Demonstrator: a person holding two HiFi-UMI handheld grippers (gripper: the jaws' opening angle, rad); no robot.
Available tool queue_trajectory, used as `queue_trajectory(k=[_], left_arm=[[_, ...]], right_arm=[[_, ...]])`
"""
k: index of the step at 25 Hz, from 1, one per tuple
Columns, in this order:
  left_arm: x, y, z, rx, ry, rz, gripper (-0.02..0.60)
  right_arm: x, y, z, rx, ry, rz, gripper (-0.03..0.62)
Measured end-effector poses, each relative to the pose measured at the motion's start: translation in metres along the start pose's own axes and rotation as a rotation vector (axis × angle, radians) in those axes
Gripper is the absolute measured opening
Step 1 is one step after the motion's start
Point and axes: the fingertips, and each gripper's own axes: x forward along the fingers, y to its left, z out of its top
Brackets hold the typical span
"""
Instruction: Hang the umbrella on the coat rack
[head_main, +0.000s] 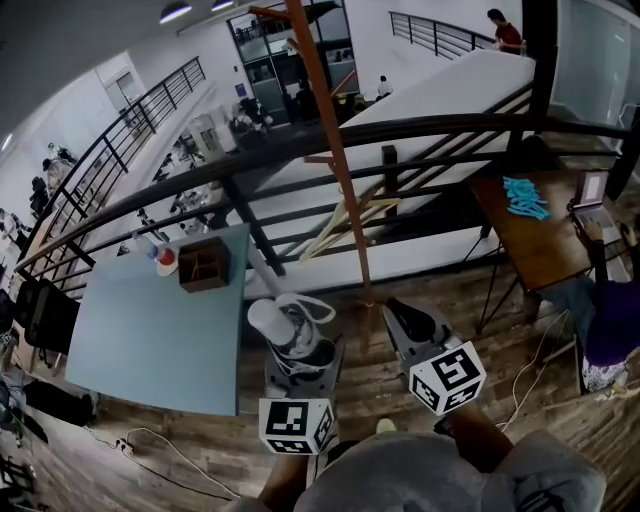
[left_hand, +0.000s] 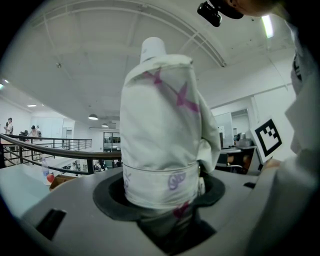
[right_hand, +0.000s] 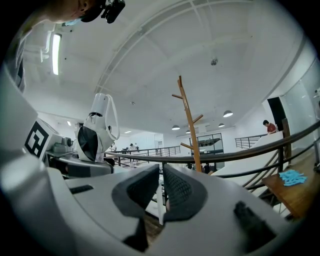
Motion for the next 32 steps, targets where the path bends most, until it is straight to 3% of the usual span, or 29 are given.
queue_trajectory(k=[15,32], left_arm=[[0.014,-0.022,0.004,0.024,0.015,-0.008,0.284],[0.018,-0.009,-0.002,0.007,0.012,0.014,0.284]], right_arm=[[-0.010,-0.023,0.004,0.019,-0.017,-0.007,0.043],[0.003,-0.016,-0.002,0.004,-0.004,0.017,0.043]])
